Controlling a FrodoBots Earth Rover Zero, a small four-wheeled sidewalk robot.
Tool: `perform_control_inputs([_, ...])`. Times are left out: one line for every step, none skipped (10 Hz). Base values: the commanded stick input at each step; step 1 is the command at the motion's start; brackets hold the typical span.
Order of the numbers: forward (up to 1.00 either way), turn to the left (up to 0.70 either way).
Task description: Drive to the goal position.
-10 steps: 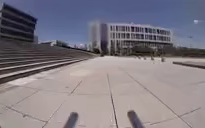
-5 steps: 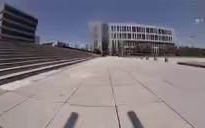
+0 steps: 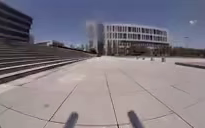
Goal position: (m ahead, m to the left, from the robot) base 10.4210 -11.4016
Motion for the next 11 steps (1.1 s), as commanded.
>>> perform_control_inputs([0.70,0.00])
perform_control_inputs([0.70,0.00])
perform_control_inputs([0.70,0.00])
perform_control_inputs([0.70,0.00])
perform_control_inputs([0.70,0.00])
perform_control_inputs([0.70,0.00])
perform_control_inputs([0.70,0.00])
perform_control_inputs([0.70,0.00])
perform_control_inputs([0.70,0.00])
perform_control_inputs([0.70,0.00])
perform_control_inputs([0.70,0.00])
